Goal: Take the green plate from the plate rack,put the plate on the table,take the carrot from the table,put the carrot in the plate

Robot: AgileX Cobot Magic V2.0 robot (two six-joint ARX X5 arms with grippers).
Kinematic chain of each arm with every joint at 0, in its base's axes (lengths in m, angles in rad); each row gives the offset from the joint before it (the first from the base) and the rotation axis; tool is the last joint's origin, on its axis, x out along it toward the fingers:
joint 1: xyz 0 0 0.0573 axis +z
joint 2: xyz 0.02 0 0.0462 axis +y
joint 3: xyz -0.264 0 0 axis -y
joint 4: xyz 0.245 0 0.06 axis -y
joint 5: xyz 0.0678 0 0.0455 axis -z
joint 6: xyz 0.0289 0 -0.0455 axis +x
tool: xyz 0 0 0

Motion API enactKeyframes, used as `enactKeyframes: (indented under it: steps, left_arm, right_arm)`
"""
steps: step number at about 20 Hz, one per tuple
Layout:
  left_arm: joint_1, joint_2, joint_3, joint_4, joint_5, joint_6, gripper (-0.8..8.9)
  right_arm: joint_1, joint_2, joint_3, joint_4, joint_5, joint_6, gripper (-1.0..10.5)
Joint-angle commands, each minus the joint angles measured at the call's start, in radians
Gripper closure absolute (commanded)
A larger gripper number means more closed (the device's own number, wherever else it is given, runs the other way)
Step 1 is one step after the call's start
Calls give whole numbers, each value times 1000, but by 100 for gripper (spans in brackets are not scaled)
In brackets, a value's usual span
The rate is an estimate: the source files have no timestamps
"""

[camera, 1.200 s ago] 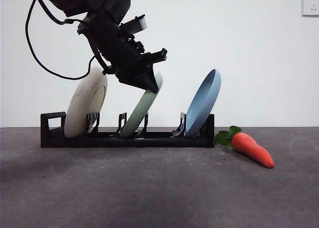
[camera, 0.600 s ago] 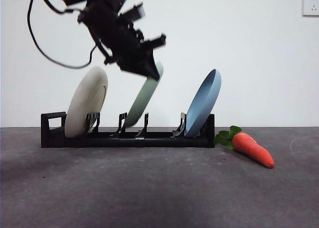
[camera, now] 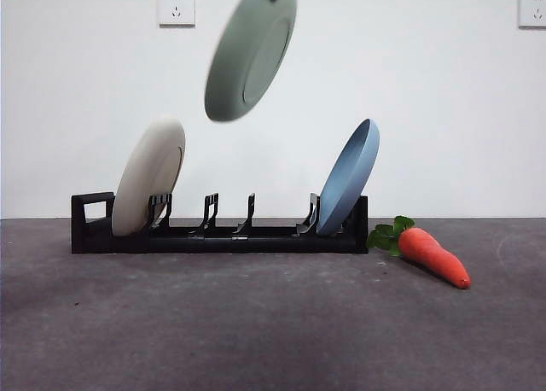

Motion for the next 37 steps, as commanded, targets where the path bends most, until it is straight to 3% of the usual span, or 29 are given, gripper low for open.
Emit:
enactKeyframes:
  steps: [1, 2, 4, 7, 9, 12, 16, 20, 32, 33, 35, 37]
  left_arm:
    - [-94, -48, 2, -112, -180, 133, 819]
    - [-142, -56, 2, -163, -271, 156, 819]
    - [-216, -55, -1, -255, -361, 159, 819]
    - [-309, -54, -77, -251, -488, 159, 819]
    - [-356, -54, -188, -189, -571, 148, 819]
    - [-392, -51, -373, -43, -613, 151, 819]
    - [-438, -39, -609, 206, -716, 243, 819]
    - [-460, 32, -707, 352, -716, 333, 819]
    - [-463, 217, -712, 365, -684, 306, 803]
    - [-463, 217, -711, 360, -679, 285, 750]
    - [-463, 217, -708, 353, -685, 245, 551]
    - [-463, 210, -698, 342, -685, 227, 463]
  right_arm:
    - [2, 0, 3, 6, -1, 4, 258]
    - [2, 0, 3, 6, -1, 4, 258]
    - [2, 0, 3, 6, -1, 4, 258]
    - [2, 0, 3, 6, -1, 4, 258]
    - [2, 0, 3, 6, -1, 3, 258]
    - [2, 0, 3, 6, -1, 4, 258]
    - [2, 1, 3, 6, -2, 4, 258]
    - [2, 0, 3, 6, -2, 4, 258]
    - [2, 11, 3, 7, -1, 4, 258]
    - [2, 14, 3, 7, -1, 4, 258]
    - [2, 21, 3, 8, -1, 4, 258]
    - [2, 33, 3, 21, -1, 5, 258]
